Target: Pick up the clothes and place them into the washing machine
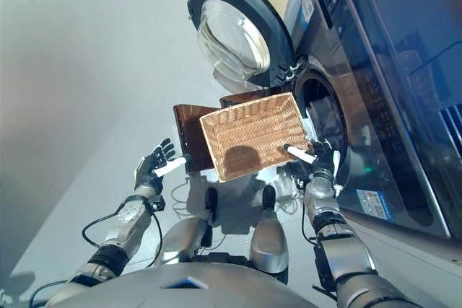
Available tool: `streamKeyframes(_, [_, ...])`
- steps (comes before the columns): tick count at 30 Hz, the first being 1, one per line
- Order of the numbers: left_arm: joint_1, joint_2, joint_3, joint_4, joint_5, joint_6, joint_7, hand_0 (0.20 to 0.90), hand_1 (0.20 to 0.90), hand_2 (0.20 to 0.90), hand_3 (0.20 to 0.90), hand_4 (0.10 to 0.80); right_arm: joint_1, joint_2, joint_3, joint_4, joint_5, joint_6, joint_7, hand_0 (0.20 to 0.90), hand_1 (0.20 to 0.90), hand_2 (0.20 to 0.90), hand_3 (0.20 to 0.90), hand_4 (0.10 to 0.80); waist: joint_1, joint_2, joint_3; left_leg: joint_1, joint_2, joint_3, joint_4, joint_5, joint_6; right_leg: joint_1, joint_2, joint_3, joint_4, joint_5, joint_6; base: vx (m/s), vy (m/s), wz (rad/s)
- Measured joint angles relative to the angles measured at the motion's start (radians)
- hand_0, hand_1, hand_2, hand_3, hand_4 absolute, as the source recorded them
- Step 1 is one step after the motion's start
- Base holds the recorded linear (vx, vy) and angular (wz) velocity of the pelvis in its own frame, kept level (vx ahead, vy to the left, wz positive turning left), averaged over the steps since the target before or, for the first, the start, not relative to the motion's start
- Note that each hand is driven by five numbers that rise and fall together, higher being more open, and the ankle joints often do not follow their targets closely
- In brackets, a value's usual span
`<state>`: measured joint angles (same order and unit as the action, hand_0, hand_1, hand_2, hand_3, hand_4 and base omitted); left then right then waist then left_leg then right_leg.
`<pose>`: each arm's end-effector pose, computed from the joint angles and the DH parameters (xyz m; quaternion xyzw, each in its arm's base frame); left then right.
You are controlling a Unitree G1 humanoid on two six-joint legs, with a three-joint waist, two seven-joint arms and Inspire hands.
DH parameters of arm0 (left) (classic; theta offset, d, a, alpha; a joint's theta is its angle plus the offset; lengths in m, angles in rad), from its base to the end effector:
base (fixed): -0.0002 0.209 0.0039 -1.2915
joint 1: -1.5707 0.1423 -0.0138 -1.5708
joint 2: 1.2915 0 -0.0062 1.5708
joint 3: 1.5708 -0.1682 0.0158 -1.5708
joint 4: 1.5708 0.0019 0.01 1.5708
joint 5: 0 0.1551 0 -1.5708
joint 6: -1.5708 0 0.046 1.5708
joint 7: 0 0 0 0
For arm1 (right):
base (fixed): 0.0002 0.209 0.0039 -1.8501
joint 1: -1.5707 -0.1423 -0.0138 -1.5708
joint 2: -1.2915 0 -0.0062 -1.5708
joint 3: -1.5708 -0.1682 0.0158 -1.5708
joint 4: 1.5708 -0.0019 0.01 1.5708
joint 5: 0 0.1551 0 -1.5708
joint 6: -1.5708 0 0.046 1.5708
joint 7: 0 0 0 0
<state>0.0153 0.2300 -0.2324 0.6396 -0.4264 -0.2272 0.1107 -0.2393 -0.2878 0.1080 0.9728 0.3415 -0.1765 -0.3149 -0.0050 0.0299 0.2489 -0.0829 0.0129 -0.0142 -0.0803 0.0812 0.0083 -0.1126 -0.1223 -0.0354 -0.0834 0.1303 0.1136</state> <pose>0.1719 0.1794 -0.0544 -0.0439 0.2320 0.0590 0.9699 0.2094 -0.2219 -0.0489 -0.0536 0.2653 -0.2184 0.9376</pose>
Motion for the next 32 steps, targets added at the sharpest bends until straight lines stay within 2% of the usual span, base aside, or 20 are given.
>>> streamKeyframes(4, [0.011,0.000,0.019,0.020,0.001,0.001,0.001,0.900,0.900,0.900,0.900,0.800,0.046,0.034,-0.001,-0.009,0.001,-0.004,0.014,0.900,0.900,0.900,0.900,0.800,-0.015,-0.050,-0.036,0.018,0.003,0.019,0.000,-0.004,0.006,0.005,0.004,0.021,0.000,0.005,-0.004,0.014,0.013,-0.17])
streamKeyframes(7, [0.011,0.000,0.019,0.032,0.004,0.003,0.001,0.900,0.900,0.900,0.900,0.800,0.083,0.056,0.001,-0.007,0.011,-0.003,0.035,0.900,0.900,0.900,0.900,0.800,-0.023,-0.066,-0.050,0.049,0.002,0.026,-0.001,-0.011,0.008,0.034,0.004,0.024,0.000,0.004,-0.004,-0.001,0.023,-0.06])
streamKeyframes(14, [0.020,-0.001,0.025,0.073,0.004,0.003,0.004,0.900,0.900,0.900,0.900,0.800,0.116,0.092,0.004,0.003,0.057,-0.004,0.077,0.900,0.900,0.900,0.900,0.800,-0.036,-0.074,-0.123,0.069,0.008,0.063,-0.005,-0.022,0.006,0.037,0.010,0.055,-0.003,0.004,-0.005,0.002,0.008,-0.14])
streamKeyframes(32, [0.031,-0.021,0.024,0.079,0.004,0.003,0.000,0.900,0.900,0.900,0.900,0.800,0.154,0.096,0.009,0.005,0.070,-0.005,0.078,0.900,0.900,0.900,0.900,0.800,-0.037,-0.067,-0.188,0.091,0.010,0.059,-0.005,-0.025,0.000,0.056,0.008,0.058,-0.004,0.002,-0.005,0.002,0.000,0.00])
